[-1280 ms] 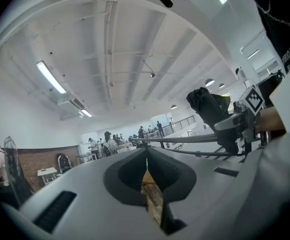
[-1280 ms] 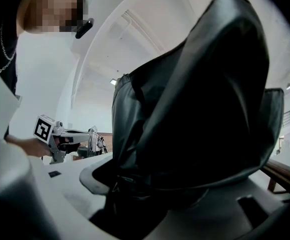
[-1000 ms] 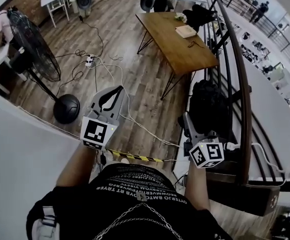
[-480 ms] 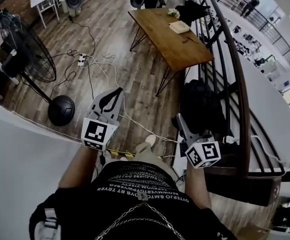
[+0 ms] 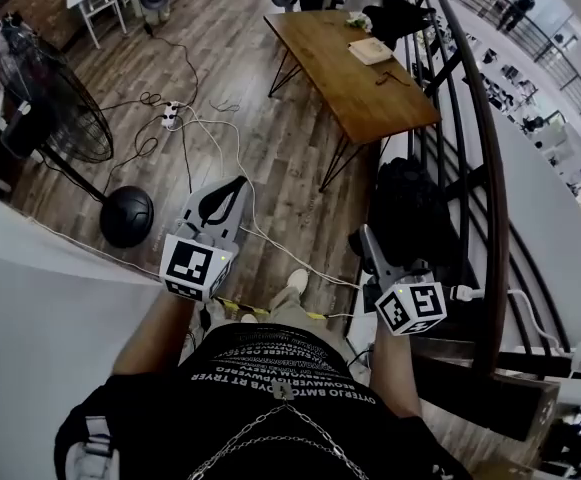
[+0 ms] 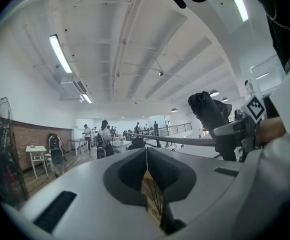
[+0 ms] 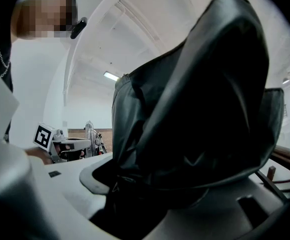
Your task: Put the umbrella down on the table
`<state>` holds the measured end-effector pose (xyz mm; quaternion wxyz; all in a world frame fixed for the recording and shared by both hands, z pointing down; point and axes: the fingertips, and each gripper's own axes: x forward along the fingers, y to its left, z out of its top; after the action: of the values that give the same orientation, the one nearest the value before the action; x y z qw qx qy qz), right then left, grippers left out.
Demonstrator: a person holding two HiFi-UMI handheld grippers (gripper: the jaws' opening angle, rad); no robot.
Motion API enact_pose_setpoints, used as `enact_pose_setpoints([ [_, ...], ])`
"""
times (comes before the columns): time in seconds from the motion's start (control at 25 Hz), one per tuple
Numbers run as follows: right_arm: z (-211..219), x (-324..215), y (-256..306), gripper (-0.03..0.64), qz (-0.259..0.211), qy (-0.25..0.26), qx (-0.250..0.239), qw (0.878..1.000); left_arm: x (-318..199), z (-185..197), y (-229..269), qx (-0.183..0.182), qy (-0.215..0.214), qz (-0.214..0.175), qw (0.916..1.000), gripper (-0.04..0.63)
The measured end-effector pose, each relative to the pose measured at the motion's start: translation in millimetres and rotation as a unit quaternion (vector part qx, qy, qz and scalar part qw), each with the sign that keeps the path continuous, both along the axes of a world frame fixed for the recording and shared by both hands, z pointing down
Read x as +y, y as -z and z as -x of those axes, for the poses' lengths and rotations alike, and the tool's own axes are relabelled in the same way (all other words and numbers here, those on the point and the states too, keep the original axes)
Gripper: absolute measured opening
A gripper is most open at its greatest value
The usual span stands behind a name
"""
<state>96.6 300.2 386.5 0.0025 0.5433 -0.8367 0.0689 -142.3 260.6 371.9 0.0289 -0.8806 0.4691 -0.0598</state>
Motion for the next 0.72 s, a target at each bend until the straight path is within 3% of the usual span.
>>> enact_pose_setpoints([
  [0.24,-20,-43,-2,0.284,0.002,0.003,-0.006,1.0,-38,-21,4,-0.02,-0.005,-0.016,0.9997,0.029],
  [0.72,-87,-149,4,0.284,0.001,0.03,-0.013,0.999,-145,-92,14,-0.013,0.008,-0.018,0.9997,0.029],
])
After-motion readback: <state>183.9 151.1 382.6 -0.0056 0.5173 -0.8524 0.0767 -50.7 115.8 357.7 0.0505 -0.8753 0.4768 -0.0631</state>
